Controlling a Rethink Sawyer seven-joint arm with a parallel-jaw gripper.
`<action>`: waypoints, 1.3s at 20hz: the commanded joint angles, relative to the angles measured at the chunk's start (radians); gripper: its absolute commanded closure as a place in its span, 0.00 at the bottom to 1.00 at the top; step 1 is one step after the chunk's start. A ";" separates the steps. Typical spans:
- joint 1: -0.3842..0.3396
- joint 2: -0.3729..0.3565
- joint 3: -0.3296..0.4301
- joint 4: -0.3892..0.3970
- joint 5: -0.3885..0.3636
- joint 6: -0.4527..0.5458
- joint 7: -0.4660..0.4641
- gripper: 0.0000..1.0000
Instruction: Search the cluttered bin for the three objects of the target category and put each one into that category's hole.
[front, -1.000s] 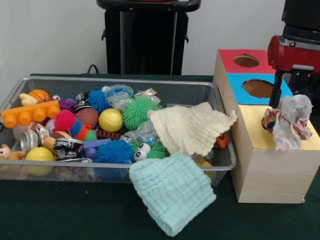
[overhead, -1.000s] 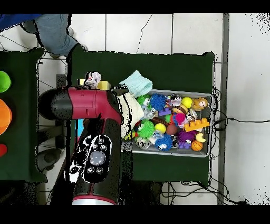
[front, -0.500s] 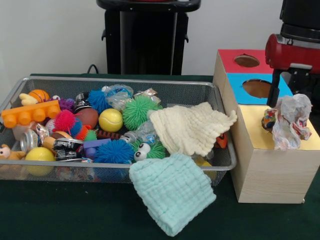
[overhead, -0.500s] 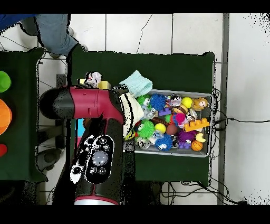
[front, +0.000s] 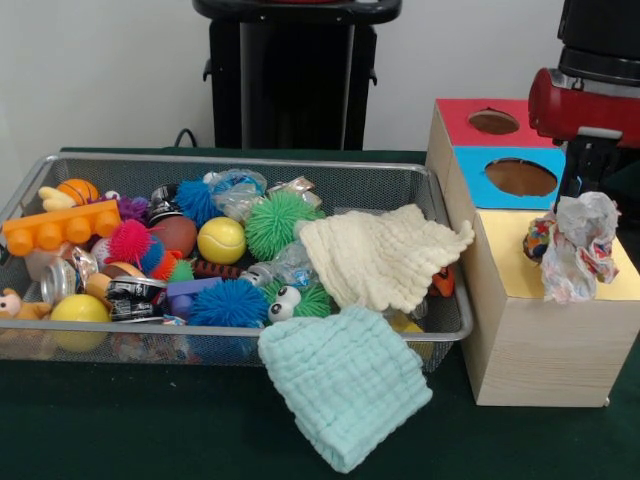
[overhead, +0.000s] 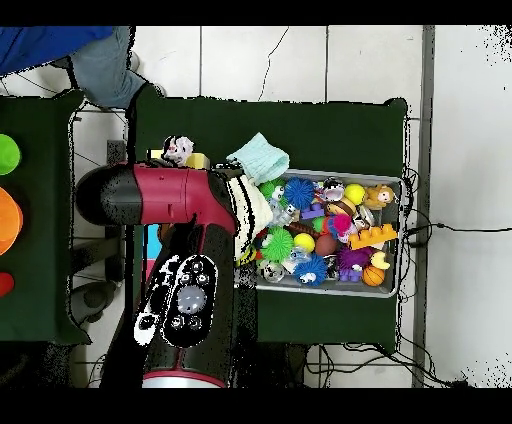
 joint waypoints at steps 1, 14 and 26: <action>-0.026 0.024 0.057 0.075 -0.015 0.019 0.132 1.00; -0.023 0.027 0.056 0.069 -0.018 0.020 0.132 0.00; -0.027 -0.028 0.051 0.056 -0.004 0.123 0.122 0.00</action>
